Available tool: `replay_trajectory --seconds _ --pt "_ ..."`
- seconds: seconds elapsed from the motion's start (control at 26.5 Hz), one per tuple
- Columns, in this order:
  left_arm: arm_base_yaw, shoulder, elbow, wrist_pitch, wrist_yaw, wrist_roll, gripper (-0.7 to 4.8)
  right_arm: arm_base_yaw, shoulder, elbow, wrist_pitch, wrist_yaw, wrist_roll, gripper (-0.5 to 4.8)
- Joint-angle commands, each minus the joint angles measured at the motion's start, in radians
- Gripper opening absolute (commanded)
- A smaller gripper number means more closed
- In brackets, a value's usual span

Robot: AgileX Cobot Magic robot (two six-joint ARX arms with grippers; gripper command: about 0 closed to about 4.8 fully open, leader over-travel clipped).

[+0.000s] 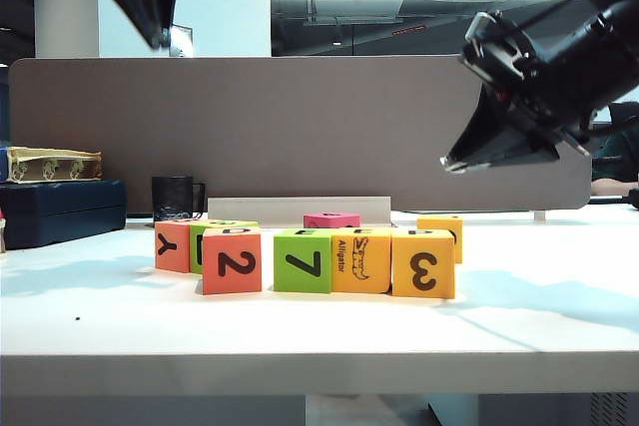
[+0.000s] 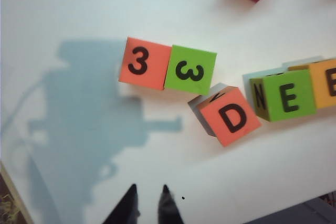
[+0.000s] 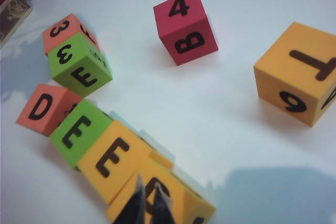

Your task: Select the appropriate blocks from the scattered letter blocks on the table and arrange them in a row to spell out "DEEP".

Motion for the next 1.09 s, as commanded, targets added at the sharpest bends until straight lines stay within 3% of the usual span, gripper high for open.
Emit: replay_trajectory --seconds 0.04,0.45,0.57,0.83,1.09 --pt "0.002 -0.002 -0.074 0.049 0.032 -0.003 0.47 0.001 -0.013 0.048 -0.119 -0.014 -0.002 0.22" --pt "0.005 0.006 -0.333 0.191 0.073 -0.006 0.47 0.002 -0.031 0.177 -0.375 -0.159 -0.003 0.22" --pt "0.005 0.006 -0.422 0.257 0.116 -0.008 0.47 0.002 -0.032 0.182 -0.381 -0.183 -0.003 0.22" --pt "0.005 0.006 -0.551 0.423 0.116 -0.026 0.46 0.003 -0.032 0.182 -0.387 -0.183 -0.003 0.22" --pt "0.005 0.033 -0.595 0.537 0.158 -0.043 0.15 0.003 -0.032 0.182 -0.389 -0.183 -0.003 0.22"
